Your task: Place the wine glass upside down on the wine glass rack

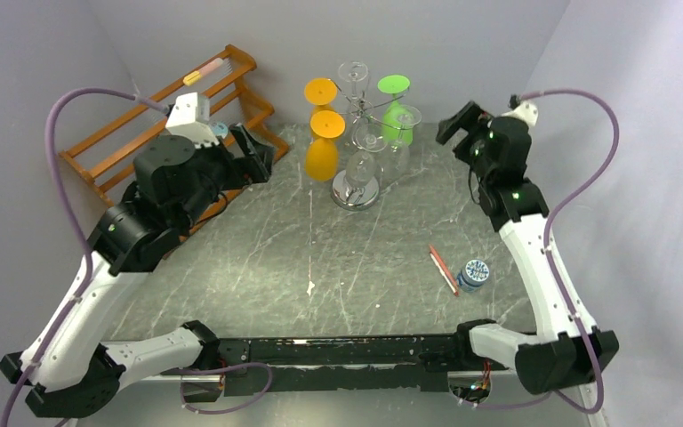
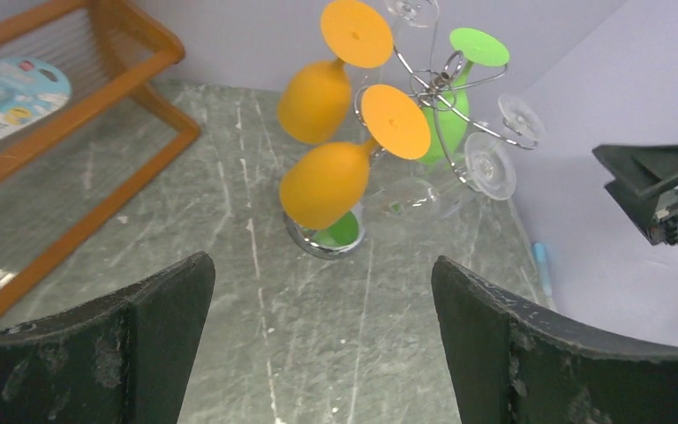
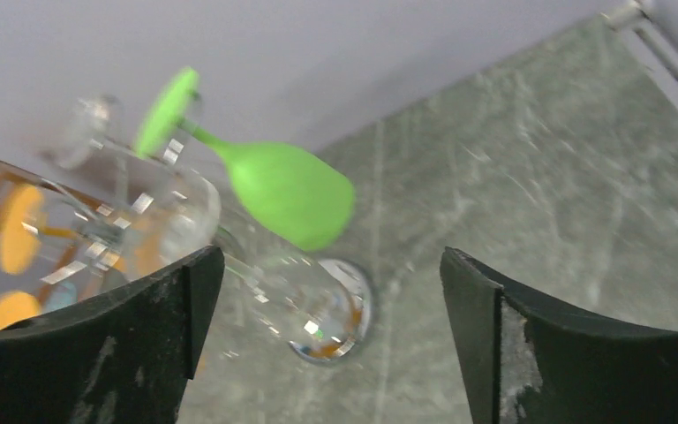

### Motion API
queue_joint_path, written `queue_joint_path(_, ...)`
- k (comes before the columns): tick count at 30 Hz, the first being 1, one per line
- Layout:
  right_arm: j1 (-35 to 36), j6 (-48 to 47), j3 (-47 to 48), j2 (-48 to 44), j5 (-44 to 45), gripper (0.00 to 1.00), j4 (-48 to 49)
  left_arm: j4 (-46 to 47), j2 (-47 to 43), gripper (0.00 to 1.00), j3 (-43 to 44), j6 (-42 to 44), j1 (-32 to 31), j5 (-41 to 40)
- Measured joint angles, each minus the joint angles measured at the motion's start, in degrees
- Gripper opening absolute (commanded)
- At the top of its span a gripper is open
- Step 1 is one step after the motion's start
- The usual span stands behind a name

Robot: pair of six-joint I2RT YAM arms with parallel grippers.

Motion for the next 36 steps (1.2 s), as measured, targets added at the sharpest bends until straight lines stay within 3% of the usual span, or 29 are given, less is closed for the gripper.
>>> queue_joint_path(10, 0.00, 0.37, -12.39, -18.21, 5.27, 1.00, -15.32, -7.72, -6.32, 0.97, 0.72, 5.84, 0.00, -3.82)
queue_joint_path(19, 0.00, -6.80, -7.17, -35.23, 12.31, 1.00, -25.31, -13.40, -10.80, 0.96, 0.81, 9.46, 0.00, -7.15)
queue_joint_path(26, 0.00, -11.45, -0.50, -37.83, 13.46, 1.00, -28.22, -16.98, -13.68, 0.96, 3.19, 11.72, 0.00, -8.66)
queue_joint_path(36, 0.00, -12.52, -0.46, -37.48, 13.03, 1.00, -30.25, -18.03, -14.71, 0.97, 3.37, 12.79, 0.00, -8.74)
